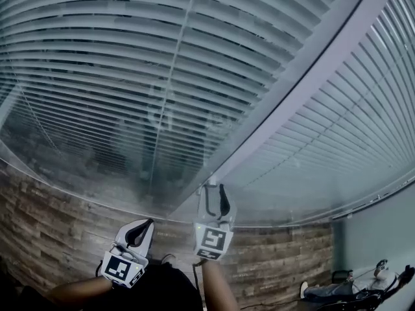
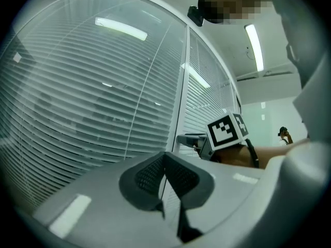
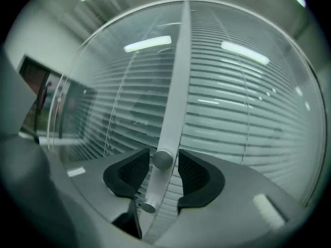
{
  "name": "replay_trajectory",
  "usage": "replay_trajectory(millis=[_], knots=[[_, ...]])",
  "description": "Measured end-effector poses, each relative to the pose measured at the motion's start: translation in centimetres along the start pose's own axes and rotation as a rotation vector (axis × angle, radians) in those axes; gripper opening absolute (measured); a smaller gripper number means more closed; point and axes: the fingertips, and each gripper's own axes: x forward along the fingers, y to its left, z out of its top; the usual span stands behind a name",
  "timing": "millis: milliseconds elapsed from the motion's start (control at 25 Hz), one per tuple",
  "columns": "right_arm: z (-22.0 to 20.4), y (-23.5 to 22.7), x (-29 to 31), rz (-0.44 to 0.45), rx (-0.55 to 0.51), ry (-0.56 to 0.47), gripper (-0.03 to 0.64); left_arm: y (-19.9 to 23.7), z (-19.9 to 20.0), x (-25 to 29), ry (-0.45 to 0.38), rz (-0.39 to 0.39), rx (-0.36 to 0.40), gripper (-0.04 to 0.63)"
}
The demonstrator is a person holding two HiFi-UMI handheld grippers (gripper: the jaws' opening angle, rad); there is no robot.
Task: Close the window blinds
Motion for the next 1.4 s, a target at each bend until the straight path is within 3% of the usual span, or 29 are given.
replay_trajectory(millis=[80, 160, 280, 360, 440, 640, 720, 800, 880, 1080, 1160, 1280, 1400], knots=[[0.0, 0.3, -0.1, -0.02, -0.168, 0.019, 0.176, -0.2, 0.2, 0.0, 0.002, -0.001, -0.005, 0.002], [-0.3, 0.4, 0.3, -0.04, -0.255, 0.025, 0.162, -0.4, 0.2, 0.2, 0.004, -0.006, -0.005, 0.002], [-1.0, 0.6, 0.6, -0.062, -0.307, 0.027, 0.153, -0.5, -0.3, 0.0, 0.006, -0.01, -0.005, 0.002], [-0.8, 0.4, 0.6, -0.058, -0.284, 0.019, 0.13, -0.6, -0.2, -0.1, 0.004, -0.011, -0.004, 0.002], [-0.4, 0.2, 0.4, -0.028, -0.125, -0.001, 0.128, -0.7, 0.0, -0.2, 0.0, -0.013, 0.0, 0.002], [-0.1, -1.6, 0.4, 0.046, 0.533, -0.058, 0.127, -1.2, 0.6, 0.1, 0.002, -0.013, -0.01, 0.002], [-0.2, -1.9, 0.7, 0.066, 0.711, -0.06, 0.127, -1.1, 0.6, 0.3, 0.005, -0.013, -0.013, 0.002], [-0.2, -1.8, 0.9, 0.084, 0.792, -0.046, 0.127, -1.0, 0.7, 0.3, 0.005, -0.015, -0.014, 0.002], [0.0, -1.8, 0.9, 0.083, 0.676, -0.013, 0.131, -1.1, 0.9, 0.2, 0.003, -0.016, -0.011, 0.002], [1.4, -1.2, 0.3, -0.002, -0.049, 0.032, 0.176, -1.2, 1.0, 0.2, 0.012, -0.011, -0.015, 0.002], [1.2, -0.6, 0.5, -0.02, -0.24, 0.044, 0.173, -1.0, 0.8, 0.1, 0.015, -0.008, -0.019, 0.002], [1.2, -0.4, 1.1, -0.028, -0.368, 0.049, 0.144, -1.3, 1.2, 0.3, 0.014, -0.015, -0.02, 0.002], [1.1, -0.5, 1.2, -0.031, -0.333, 0.027, 0.132, -1.4, 1.2, 0.3, 0.013, -0.021, -0.018, 0.002]])
